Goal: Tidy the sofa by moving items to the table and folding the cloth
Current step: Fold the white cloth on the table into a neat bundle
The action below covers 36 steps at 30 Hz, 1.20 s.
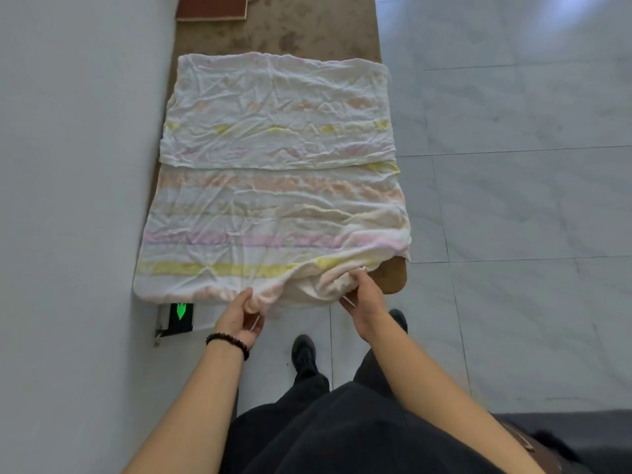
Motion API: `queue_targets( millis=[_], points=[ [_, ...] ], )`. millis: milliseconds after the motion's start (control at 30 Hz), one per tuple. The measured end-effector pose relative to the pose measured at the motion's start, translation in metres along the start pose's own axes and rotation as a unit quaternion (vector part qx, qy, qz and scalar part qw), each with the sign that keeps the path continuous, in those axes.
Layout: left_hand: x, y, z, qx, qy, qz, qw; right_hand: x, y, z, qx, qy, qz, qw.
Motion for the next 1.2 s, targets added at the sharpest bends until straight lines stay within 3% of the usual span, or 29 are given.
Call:
queue_targets(
  millis=[67, 133, 367, 467, 567, 667, 733, 800, 1000, 1200],
  points=[
    [-0.012, 0.004, 0.001, 0.002, -0.052, 0.067, 0.996, -0.003, 0.005, 0.014, -0.015, -0.019, -0.150, 0.988],
    [-0.020, 0.006, 0.004, -0.012, -0.088, 0.109, 0.990, -0.011, 0.011, 0.024, -0.035, -0.032, -0.233, 0.971],
    [-0.031, -0.001, 0.010, -0.055, -0.166, 0.137, 0.975, -0.032, 0.039, 0.044, -0.009, -0.029, -0.275, 0.961],
    [-0.038, -0.014, 0.007, -0.075, -0.162, 0.088, 0.980, -0.035, 0.048, 0.055, -0.003, -0.022, -0.251, 0.968],
    [-0.041, -0.020, 0.006, -0.066, -0.159, 0.067, 0.983, -0.045, 0.043, 0.068, -0.055, 0.043, -0.228, 0.971],
    [-0.041, -0.022, 0.008, -0.043, -0.145, 0.092, 0.984, -0.075, 0.030, 0.079, -0.136, 0.115, -0.284, 0.942],
    [-0.038, -0.023, 0.009, -0.034, -0.143, 0.111, 0.983, -0.092, 0.024, 0.085, -0.162, 0.104, -0.326, 0.926],
    [-0.033, -0.026, 0.011, -0.034, -0.147, 0.126, 0.981, -0.105, 0.025, 0.087, -0.132, 0.091, -0.357, 0.920],
    [-0.048, -0.045, 0.012, -0.066, -0.088, 0.161, 0.981, -0.116, 0.044, 0.079, -0.028, 0.091, -0.314, 0.944],
    [-0.100, -0.062, 0.026, -0.015, -0.033, 0.225, 0.974, -0.153, 0.047, 0.092, -0.119, 0.090, -0.319, 0.936]
  ],
)
Point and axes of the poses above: each hand's wrist, its own z-axis away from the middle knuckle, its own x-axis out of the palm, y = z × x, the point moved 4 cm from there along -z, towards the middle knuckle, and after that the axes turned 6 degrees about x, right-handed, at the moved point
